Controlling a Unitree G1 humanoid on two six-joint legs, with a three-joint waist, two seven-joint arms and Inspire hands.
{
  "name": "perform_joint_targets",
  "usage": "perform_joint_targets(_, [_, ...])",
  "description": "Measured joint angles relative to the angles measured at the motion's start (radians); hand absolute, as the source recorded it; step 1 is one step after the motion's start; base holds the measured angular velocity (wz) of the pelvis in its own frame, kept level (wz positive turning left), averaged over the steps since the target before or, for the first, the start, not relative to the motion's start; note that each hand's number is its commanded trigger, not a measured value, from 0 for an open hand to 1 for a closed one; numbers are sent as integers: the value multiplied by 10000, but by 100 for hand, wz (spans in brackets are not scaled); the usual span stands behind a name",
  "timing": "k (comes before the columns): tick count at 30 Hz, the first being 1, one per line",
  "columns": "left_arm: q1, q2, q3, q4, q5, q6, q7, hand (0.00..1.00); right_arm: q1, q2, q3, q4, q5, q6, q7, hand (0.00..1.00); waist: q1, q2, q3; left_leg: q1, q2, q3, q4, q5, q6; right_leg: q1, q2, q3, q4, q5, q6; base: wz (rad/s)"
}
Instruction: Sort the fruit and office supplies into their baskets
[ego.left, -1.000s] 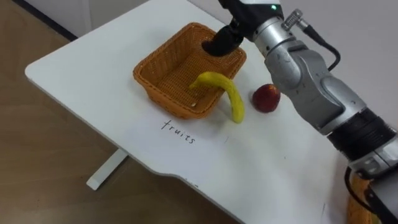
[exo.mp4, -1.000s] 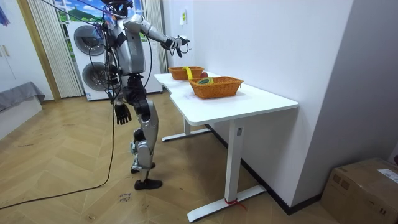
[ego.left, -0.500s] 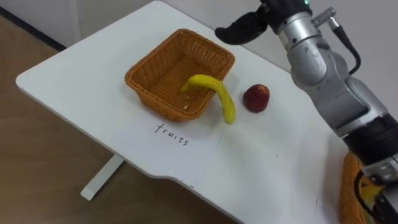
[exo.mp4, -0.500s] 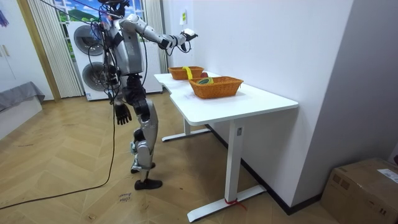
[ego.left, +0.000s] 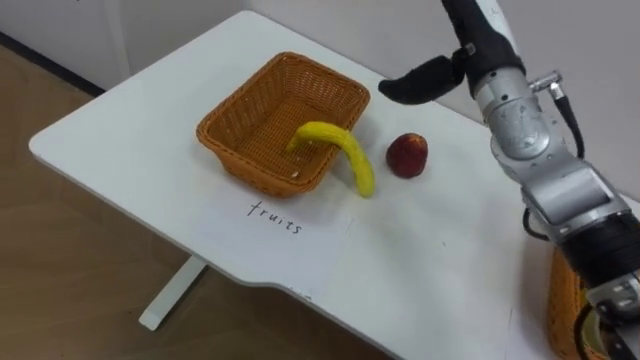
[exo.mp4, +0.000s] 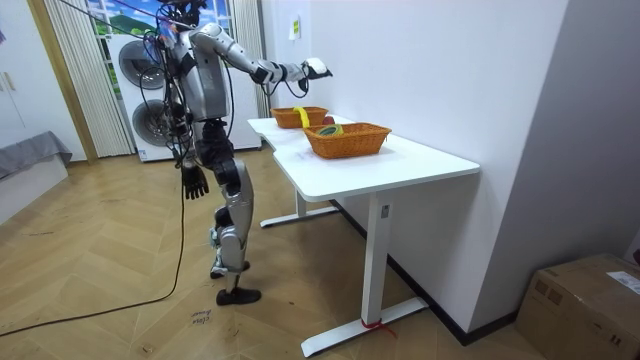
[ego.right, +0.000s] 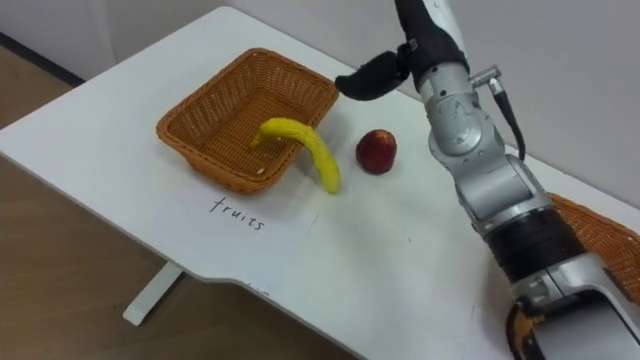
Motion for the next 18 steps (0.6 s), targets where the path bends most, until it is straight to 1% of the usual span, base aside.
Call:
perform_joint_targets(4, [4, -59, -3, -71, 2, 15, -28, 0, 5, 0, -128, 350, 434, 0, -2, 0, 4, 36, 24, -2, -1, 5, 1, -3, 2, 0, -37, 30, 1, 0, 0, 0])
perform_joint_targets(7, [2, -146, -1, -192, 2, 75, -124, 0, 15, 12, -126, 587, 429, 0, -4, 0, 13, 100, 64, -11, -2, 57, 5, -5, 6, -20, -19, 104, 1, 0, 0, 0])
perform_joint_targets(10, [6, -160, 2, -277, 3, 210, -166, 0, 63, 13, -126, 635, 428, 4, -9, 0, 16, 185, 53, -99, -9, 60, 30, -8, 10, -88, 12, 112, 0, 1, 0, 0])
perform_joint_targets(13, [13, -180, 0, -286, 2, 270, -166, 0, 237, 17, -126, 653, 441, 3, -70, 0, 46, 351, -19, -85, -8, 58, 23, -19, 27, -82, 8, 102, 1, 0, 1, 0])
perform_joint_targets(14, [13, -181, 0, -292, 2, 268, -166, 0, 255, 19, -126, 665, 444, 3, -83, 0, 50, 378, -18, -82, -8, 59, 20, -18, 27, -82, 8, 103, 1, 0, 1, 0])
perform_joint_targets(15, [13, -180, -4, -302, 2, 271, -164, 0, 274, 42, -126, 739, 502, 2, -128, 0, 41, 432, -1, -83, -8, 58, 20, -18, 28, -82, 8, 93, -2, 1, 1, 0])
perform_joint_targets(18, [44, -180, -8, -402, 4, 351, -155, 0, 419, 61, -127, 857, 612, 7, -281, 0, 37, 459, 5, -134, -5, 17, 23, -16, 26, -130, 12, 83, -1, 1, 1, 0])
